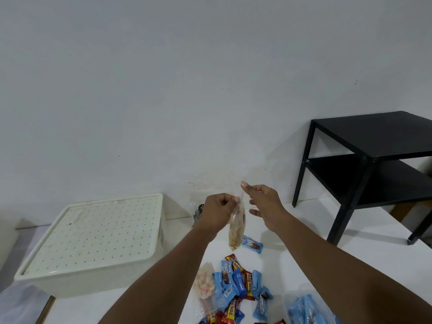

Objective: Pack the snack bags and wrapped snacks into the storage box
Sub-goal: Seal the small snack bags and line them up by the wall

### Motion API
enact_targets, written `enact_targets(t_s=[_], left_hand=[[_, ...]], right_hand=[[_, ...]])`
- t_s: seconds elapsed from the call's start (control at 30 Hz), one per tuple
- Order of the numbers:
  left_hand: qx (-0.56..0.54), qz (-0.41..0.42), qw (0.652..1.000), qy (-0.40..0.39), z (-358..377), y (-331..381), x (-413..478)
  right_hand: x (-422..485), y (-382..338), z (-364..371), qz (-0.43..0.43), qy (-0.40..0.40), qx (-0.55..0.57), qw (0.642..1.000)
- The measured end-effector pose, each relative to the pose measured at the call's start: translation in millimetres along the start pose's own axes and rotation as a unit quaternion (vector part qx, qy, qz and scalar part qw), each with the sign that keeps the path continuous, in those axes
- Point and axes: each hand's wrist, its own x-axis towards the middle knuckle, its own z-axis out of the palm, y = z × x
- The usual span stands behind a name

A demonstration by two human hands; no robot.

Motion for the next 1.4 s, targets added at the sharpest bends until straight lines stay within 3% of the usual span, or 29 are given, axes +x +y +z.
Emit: enact_targets(t_s=[0.4,0.6,0.87,1.27,1.33,1.4], left_hand=[[0.030,-0.019,0.999,0.017,5.5,-21.9,-3.4],[0.087,0.042,0.995,0.025,7.3,-26.3,-16.9],[0.054,0.018,0.998,-0.014,-0.1,-32.1,-16.5],[0.176,0.040,0.982,-0.044,-7.8,-30.1,-0.2],[0.167,0.035,0.984,-0.048,-8.1,-29.2,10.7],[0.155,0.028,0.986,-0.057,-10.1,-26.5,21.0]], right_hand=[[1.6,19.2,4.3,-0.003,-0.048,0.021,0.999],[-1.3,15.7,2.0,-0.016,-0.042,0.030,0.999],[-2.9,17.3,-0.5,-0.027,-0.054,0.023,0.998],[7.5,25.8,-8.9,-0.012,-0.029,0.058,0.998],[21.2,22.4,-15.9,-0.007,-0.025,0.019,0.999],[31.9,22.0,-27.9,-0.006,-0.061,-0.095,0.994]])
